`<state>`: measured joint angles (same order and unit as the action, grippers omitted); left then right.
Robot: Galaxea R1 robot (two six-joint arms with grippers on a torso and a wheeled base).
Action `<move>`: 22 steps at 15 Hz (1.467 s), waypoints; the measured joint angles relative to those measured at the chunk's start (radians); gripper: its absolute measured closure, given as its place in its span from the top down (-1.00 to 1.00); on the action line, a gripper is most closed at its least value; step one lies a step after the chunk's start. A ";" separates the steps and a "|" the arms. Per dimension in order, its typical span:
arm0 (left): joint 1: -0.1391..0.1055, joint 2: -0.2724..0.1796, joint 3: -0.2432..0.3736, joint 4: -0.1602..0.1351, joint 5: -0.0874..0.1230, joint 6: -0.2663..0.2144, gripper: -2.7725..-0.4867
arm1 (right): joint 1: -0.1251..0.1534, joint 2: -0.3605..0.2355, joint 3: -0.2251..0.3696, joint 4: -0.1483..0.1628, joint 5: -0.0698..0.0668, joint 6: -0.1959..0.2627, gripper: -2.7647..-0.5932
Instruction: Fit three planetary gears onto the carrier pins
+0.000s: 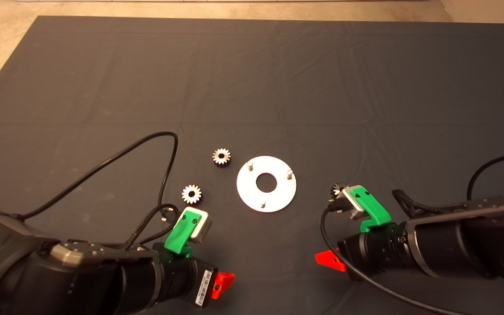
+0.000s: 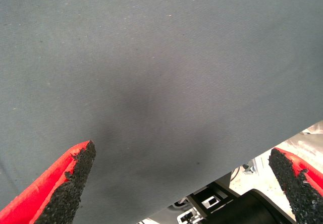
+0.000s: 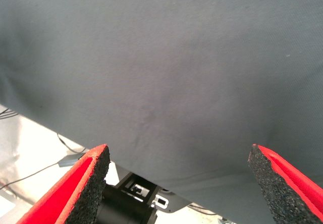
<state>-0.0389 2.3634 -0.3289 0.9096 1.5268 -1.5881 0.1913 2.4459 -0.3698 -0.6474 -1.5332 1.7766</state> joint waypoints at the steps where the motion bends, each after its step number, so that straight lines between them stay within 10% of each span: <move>1: 0.000 0.002 0.000 0.000 0.000 0.000 0.75 | 0.000 -0.005 0.000 0.000 0.000 -0.003 0.34; 8: 0.000 0.019 0.000 0.000 0.000 0.000 0.75 | 0.000 -0.092 -0.009 0.000 -0.001 -0.109 0.34; 22: 0.000 0.041 0.000 0.000 0.000 0.000 0.75 | 0.037 -0.114 -0.283 0.009 0.000 -0.239 0.34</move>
<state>-0.0390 2.4045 -0.3289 0.9096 1.5268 -1.5881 0.2283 2.3323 -0.6532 -0.6387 -1.5336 1.5374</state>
